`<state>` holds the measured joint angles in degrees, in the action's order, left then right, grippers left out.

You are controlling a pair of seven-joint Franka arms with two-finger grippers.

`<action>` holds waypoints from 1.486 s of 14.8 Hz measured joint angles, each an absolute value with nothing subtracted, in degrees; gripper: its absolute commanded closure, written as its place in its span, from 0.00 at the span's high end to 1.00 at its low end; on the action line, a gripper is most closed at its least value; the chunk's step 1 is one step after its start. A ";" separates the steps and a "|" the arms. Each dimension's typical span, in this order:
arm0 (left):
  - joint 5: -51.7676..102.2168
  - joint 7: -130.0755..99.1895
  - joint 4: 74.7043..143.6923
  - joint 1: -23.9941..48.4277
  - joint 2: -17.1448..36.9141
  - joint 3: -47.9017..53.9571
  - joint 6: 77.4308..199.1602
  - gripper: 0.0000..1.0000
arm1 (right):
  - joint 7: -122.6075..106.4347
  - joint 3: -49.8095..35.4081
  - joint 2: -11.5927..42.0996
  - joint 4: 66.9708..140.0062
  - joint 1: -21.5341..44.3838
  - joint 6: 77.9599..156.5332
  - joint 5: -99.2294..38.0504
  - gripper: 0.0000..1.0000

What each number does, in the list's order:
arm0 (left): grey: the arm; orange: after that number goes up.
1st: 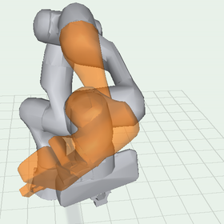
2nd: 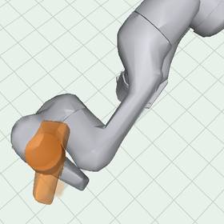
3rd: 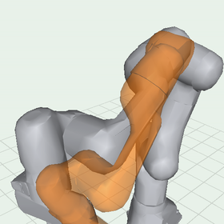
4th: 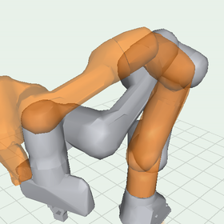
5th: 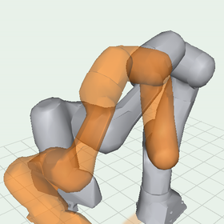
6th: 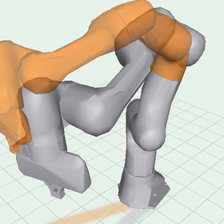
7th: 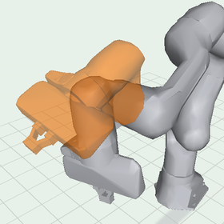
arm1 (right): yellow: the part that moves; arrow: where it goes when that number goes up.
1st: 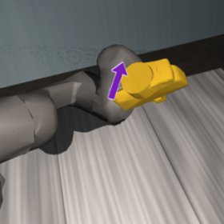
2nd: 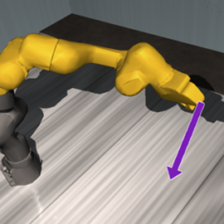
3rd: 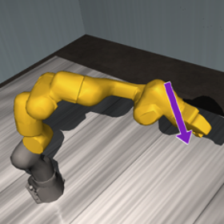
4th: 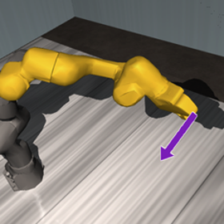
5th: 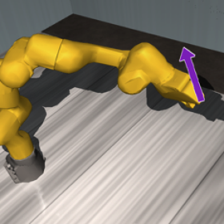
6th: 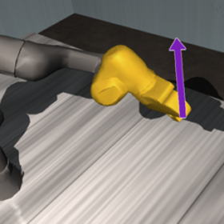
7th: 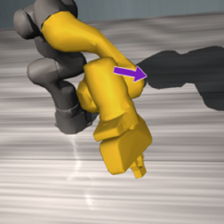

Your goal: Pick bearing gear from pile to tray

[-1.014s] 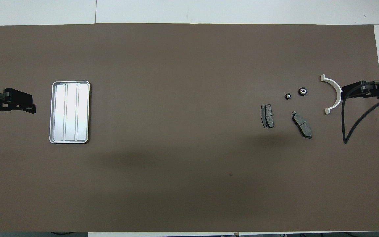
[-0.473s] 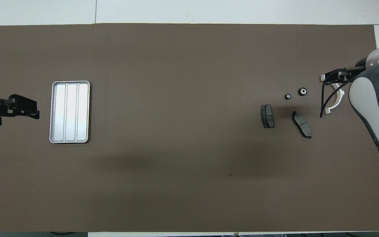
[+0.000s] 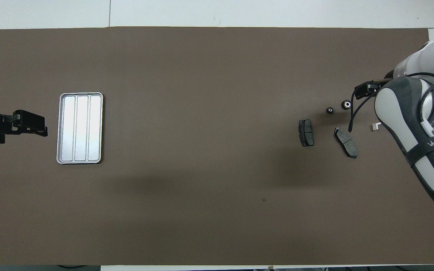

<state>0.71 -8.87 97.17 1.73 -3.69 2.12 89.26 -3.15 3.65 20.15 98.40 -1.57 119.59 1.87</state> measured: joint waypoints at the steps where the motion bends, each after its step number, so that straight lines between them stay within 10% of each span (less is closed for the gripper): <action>1: 0.71 -8.87 97.33 1.73 -3.69 2.09 89.45 1.00 | -3.55 3.65 21.17 98.41 -1.58 120.56 1.87 1.00; 22: 1.63 -16.10 104.47 3.35 -5.64 3.01 94.79 1.00 | -4.22 3.33 28.27 98.69 -0.32 126.05 1.53 1.00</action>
<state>1.63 -16.10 104.47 3.35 -5.64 3.01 94.79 -4.22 3.33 28.27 98.69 -0.32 126.05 1.53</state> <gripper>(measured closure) 0.000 0.000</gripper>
